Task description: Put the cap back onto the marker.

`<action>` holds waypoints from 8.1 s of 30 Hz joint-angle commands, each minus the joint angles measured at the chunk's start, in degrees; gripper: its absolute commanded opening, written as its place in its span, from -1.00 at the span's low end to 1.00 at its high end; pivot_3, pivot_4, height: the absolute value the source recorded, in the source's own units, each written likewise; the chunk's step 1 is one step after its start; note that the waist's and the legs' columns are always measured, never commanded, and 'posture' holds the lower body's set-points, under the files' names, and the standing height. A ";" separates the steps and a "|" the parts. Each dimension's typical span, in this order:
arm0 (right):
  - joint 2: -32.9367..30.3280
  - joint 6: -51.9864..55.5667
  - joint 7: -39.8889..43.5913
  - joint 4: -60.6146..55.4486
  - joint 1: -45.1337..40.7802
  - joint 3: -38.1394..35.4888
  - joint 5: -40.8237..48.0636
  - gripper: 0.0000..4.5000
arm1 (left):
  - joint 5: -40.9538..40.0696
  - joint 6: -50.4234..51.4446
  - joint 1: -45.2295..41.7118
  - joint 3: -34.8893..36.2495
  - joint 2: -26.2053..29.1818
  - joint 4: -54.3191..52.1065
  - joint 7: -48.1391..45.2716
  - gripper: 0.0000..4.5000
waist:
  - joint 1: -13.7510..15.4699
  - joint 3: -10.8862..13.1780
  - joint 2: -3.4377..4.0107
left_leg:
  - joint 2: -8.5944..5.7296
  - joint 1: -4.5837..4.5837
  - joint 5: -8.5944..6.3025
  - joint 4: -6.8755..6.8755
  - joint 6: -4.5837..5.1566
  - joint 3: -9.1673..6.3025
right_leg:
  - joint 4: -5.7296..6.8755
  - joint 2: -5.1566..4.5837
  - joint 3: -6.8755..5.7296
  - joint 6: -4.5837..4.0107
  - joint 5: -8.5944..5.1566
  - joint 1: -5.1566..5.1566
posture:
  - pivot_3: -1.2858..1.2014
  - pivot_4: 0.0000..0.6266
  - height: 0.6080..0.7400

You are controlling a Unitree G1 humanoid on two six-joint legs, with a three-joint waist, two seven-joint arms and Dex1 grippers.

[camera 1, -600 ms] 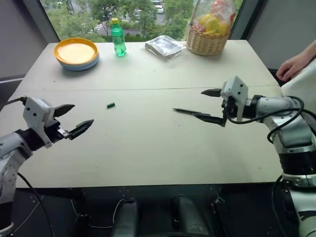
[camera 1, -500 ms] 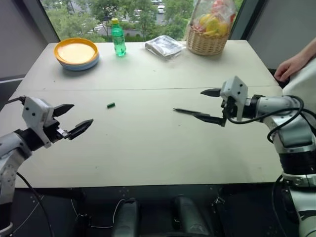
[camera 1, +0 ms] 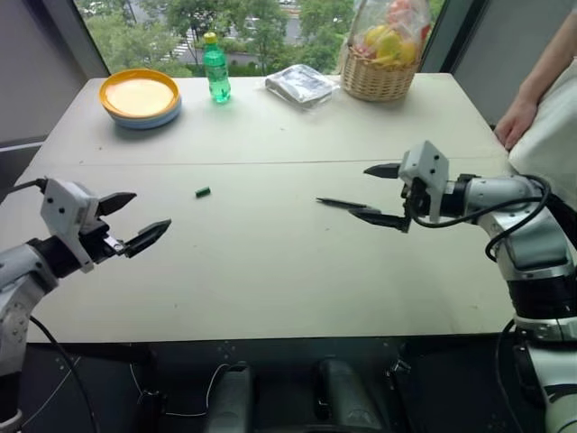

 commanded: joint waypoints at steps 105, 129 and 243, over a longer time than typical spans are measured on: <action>-11.62 19.36 -15.45 -33.35 26.85 -21.10 10.93 1.00 | 35.42 -31.90 -56.78 -19.72 -19.52 92.13 -3.48 0.05 | 0.28 -0.04 -0.10 | -0.07 -0.37 0.01 0.24 0.00 -0.14 | 0.21 -0.02 -0.20 0.11 0.07 -0.21 | 0.03 -0.52 1.00; -10.97 17.82 -15.66 -31.19 24.54 -18.00 10.34 1.00 | 34.86 -32.37 -55.58 -19.29 -19.05 91.74 -4.84 -0.69 | 0.24 -0.05 -0.10 | -0.08 -0.35 0.01 0.26 0.00 -0.14 | 0.26 -0.02 -0.20 0.11 0.07 -0.20 | 0.03 -0.52 1.00; 8.50 -15.88 20.49 20.93 -12.69 6.80 -10.71 -0.98 | 12.86 -19.14 -27.13 -27.73 -5.44 25.92 -31.23 -1.00 | -1.48 0.00 0.00 | -0.02 -0.02 0.02 0.17 -0.02 0.13 | 0.44 0.00 0.12 0.06 0.08 -0.18 | 0.03 -0.52 1.00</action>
